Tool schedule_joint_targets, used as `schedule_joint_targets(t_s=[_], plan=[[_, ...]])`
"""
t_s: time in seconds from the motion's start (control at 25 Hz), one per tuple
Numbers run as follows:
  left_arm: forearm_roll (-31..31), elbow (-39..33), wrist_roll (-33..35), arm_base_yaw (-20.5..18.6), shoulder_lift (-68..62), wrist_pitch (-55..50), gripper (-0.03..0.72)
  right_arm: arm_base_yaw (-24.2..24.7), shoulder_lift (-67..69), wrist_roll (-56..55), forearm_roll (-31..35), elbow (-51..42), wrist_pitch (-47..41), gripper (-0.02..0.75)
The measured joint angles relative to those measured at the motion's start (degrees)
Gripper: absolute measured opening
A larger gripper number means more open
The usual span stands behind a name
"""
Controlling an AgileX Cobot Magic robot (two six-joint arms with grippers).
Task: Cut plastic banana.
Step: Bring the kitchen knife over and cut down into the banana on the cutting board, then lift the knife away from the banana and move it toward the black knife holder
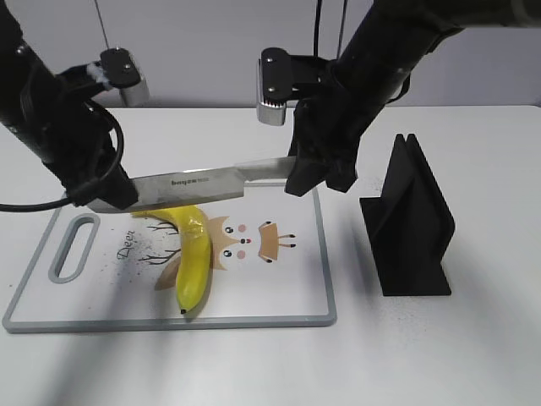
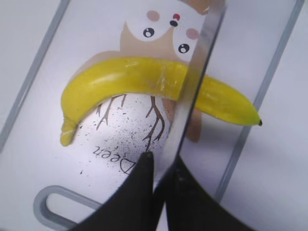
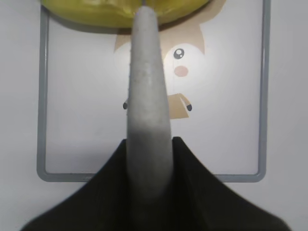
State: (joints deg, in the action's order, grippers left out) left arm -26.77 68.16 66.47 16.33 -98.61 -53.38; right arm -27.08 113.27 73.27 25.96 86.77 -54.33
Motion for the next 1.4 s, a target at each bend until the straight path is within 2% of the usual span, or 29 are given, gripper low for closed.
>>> schedule_joint_targets(t_s=[0.16, 0.24, 0.32, 0.48, 0.56, 0.72, 0.88, 1.0, 1.16, 1.24, 1.4], plan=[[0.4, 0.0, 0.12, 0.0, 1.96, -0.42, 0.054, 0.0, -1.18, 0.0, 0.15, 0.0, -0.14, 0.168], [0.4, 0.0, -0.02, 0.0, 1.95, -0.28, 0.099, 0.0, -1.18, 0.0, 0.31, 0.0, -0.53, 0.165], [0.28, 0.0, -0.66, -0.11, 1.95, 0.55, 0.204, -0.13, -1.18, -0.56, 1.14, 0.0, -1.17, 0.162], [-0.19, 0.0, -1.16, -0.18, 1.97, 0.89, 0.508, -0.13, -1.24, -1.75, 1.76, 0.0, -1.31, 0.161], [-0.19, 0.0, -1.29, -0.24, 2.24, 0.89, 0.592, -0.07, -1.24, -1.99, 1.76, 0.05, -2.24, 0.16], [-0.48, 0.22, -3.09, -1.45, 4.21, 0.94, 0.609, -0.07, -1.29, -3.33, 0.59, 0.49, -4.9, 0.16], [-0.12, 1.82, -8.69, -4.62, 6.96, 0.77, 0.599, -0.07, -2.39, -8.17, -2.48, 2.26, -6.1, 0.16], [1.46, 3.07, -15.34, -7.57, 9.13, 0.41, 0.593, -0.07, -3.42, -17.15, -4.73, 5.36, -7.3, 0.16], [6.75, 3.39, -27.19, -11.4, 11.62, -1.65, 0.589, -0.07, -4.13, -29.57, -7.52, 10.53, -11.99, 0.16], [9.64, 3.39, -34.93, -13.07, 12.48, -4.54, 0.589, -0.07, -4.17, -34.56, -8.21, 12.66, -14.48, 0.16], [12.17, 3.43, -45.06, -15.59, 12.9, -12.93, 0.583, -0.07, -4.79, -45.63, -8.93, 14.59, -15.08, 0.16]])
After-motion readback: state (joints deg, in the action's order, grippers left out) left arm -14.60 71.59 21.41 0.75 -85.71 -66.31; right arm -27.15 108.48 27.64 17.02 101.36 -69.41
